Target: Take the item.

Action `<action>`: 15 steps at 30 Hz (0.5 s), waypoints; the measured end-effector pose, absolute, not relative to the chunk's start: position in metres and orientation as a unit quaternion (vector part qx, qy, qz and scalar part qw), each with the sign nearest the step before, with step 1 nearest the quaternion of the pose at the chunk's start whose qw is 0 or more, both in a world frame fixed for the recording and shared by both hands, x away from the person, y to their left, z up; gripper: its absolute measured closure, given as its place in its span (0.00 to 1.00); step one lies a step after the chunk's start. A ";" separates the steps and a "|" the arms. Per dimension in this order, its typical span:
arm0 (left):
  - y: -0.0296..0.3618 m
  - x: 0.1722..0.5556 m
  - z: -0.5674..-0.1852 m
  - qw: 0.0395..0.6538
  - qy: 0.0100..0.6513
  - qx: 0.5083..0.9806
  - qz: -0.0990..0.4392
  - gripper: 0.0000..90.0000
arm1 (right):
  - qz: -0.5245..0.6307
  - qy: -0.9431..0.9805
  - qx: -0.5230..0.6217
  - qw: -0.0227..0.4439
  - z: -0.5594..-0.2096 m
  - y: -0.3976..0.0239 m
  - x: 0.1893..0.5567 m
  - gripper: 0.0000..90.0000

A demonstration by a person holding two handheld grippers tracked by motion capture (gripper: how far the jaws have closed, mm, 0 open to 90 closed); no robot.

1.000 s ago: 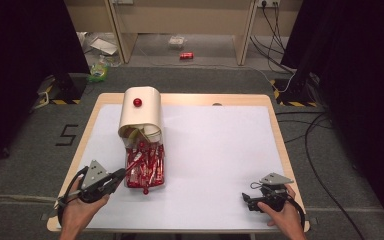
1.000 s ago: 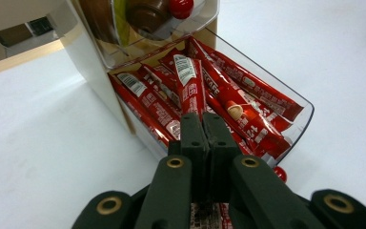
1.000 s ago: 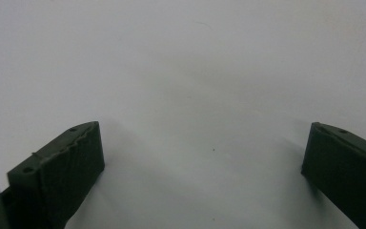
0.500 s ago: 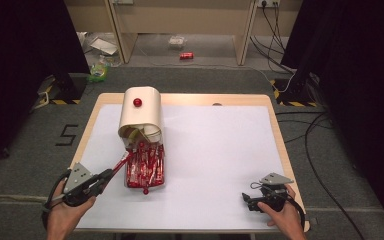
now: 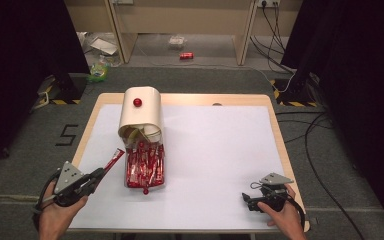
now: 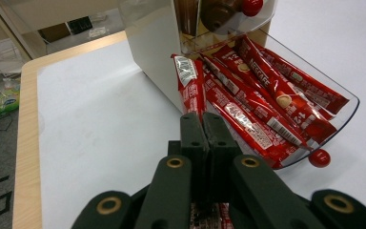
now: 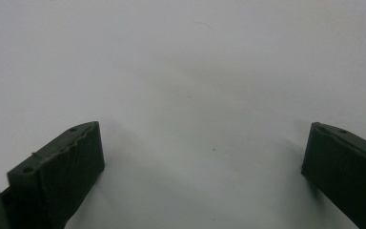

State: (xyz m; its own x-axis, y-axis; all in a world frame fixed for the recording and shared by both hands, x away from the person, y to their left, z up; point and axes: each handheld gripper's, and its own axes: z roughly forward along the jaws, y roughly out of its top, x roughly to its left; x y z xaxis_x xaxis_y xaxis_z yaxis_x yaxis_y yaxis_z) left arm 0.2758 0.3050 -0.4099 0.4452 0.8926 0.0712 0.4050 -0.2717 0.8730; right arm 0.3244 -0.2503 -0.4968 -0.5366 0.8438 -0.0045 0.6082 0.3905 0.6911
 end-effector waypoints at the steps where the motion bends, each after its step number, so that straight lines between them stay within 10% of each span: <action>1: 0.306 0.276 -0.410 0.415 0.438 0.741 0.293 0.97 | 0.325 0.814 0.446 0.181 -0.497 -0.250 0.324 0.01; 15: 0.316 0.283 -0.418 0.416 0.460 0.723 0.304 0.97 | 0.325 0.814 0.446 0.181 -0.497 -0.250 0.324 0.01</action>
